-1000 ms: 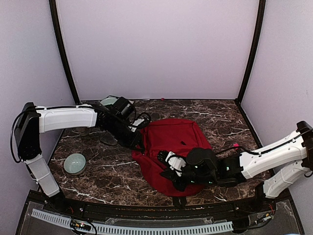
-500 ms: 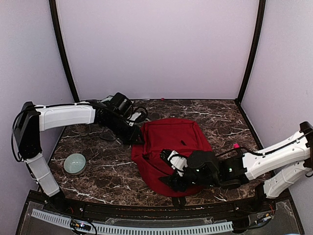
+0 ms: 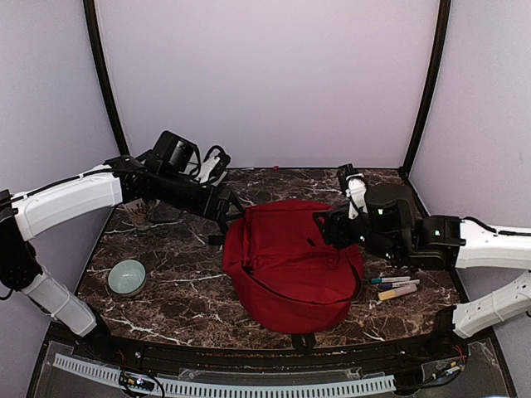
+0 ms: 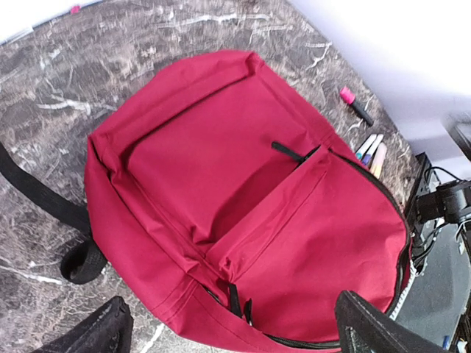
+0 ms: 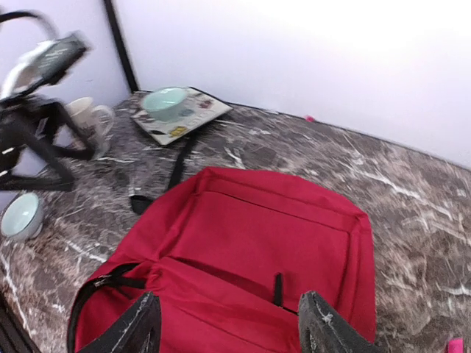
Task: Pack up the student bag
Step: Adjust the student bag at the center of the board.
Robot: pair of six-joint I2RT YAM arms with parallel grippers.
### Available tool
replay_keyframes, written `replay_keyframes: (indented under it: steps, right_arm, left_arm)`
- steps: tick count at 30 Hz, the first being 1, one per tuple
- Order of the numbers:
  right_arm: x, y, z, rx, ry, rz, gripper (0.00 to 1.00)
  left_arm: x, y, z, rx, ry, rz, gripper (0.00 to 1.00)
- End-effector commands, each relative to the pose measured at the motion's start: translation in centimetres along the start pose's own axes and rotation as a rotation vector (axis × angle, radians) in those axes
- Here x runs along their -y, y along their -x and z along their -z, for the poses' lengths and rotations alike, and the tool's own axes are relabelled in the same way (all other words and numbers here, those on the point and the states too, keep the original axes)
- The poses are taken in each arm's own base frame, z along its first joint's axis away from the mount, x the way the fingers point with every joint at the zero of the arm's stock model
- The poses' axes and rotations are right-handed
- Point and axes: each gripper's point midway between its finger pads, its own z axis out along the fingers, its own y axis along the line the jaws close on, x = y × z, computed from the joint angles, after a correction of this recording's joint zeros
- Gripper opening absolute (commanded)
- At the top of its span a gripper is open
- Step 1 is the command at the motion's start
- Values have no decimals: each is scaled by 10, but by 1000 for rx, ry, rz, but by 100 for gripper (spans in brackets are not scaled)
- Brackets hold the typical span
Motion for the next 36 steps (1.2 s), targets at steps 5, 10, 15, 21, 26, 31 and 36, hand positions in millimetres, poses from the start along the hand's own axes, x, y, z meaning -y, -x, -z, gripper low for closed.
replay_keyframes:
  steps: [5,10,15,21,26,31,36]
  right_arm:
    - [87,-56,-20,-364,-262,-333,65]
    - [96,-96,-38,-538,-218,-431,67]
    - [113,-106,-56,-598,-221,-410,74]
    - [141,-121,-89,-674,-224,-421,80]
    - [144,-148,-120,-776,-191,-409,79]
    - [129,-161,-140,-810,-103,-432,71]
    - [121,-175,-141,-849,-69,-467,52]
  left_arm:
    - [45,-10,1,-20,-142,-68,89]
    - [76,-39,-23,-128,-226,-89,84]
    - [93,-68,-41,-255,-263,-125,72]
    - [84,-126,-61,-463,-195,-138,63]
    - [68,-161,-76,-580,-144,-107,59]
    - [46,-182,-88,-640,-64,-105,58]
    - [10,-210,-100,-741,95,-99,51]
